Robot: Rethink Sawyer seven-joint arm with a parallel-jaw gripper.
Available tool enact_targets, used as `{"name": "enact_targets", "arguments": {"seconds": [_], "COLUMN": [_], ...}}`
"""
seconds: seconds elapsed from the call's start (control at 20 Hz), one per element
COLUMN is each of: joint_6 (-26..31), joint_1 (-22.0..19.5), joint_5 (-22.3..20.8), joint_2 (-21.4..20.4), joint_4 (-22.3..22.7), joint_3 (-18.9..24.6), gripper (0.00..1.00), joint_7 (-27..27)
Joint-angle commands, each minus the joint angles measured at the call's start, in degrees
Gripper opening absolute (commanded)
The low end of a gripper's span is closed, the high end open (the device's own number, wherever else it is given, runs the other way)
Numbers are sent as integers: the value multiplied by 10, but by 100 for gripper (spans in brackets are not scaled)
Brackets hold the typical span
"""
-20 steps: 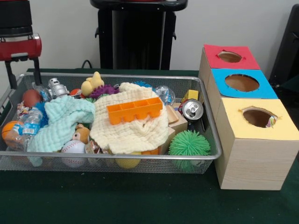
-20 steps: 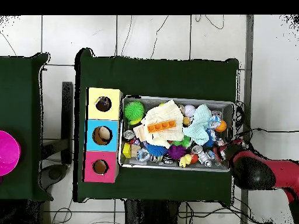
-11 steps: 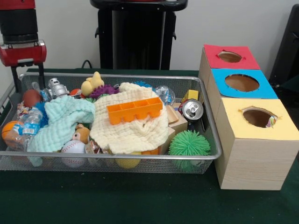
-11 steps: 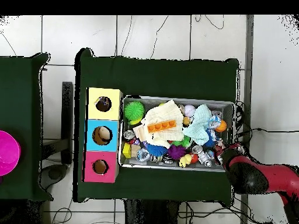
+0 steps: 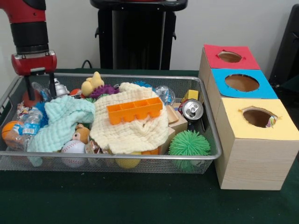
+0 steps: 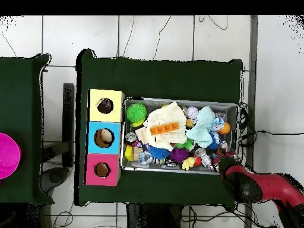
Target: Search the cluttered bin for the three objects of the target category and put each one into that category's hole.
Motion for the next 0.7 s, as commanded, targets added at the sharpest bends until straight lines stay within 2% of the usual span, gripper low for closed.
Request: {"name": "enact_targets", "arguments": {"seconds": [0.05,0.2,0.45,0.7], "joint_6": [-34,-41,25,86], "joint_1": [-32,-52,-148,-202], "joint_5": [-46,-51,2,55], "joint_2": [76,103,211,299], "joint_4": [16,19,29,52], "joint_3": [-27,-19,54,103], "gripper": [100,100,100,100], "joint_7": [-52,-74,-233,-326]}}
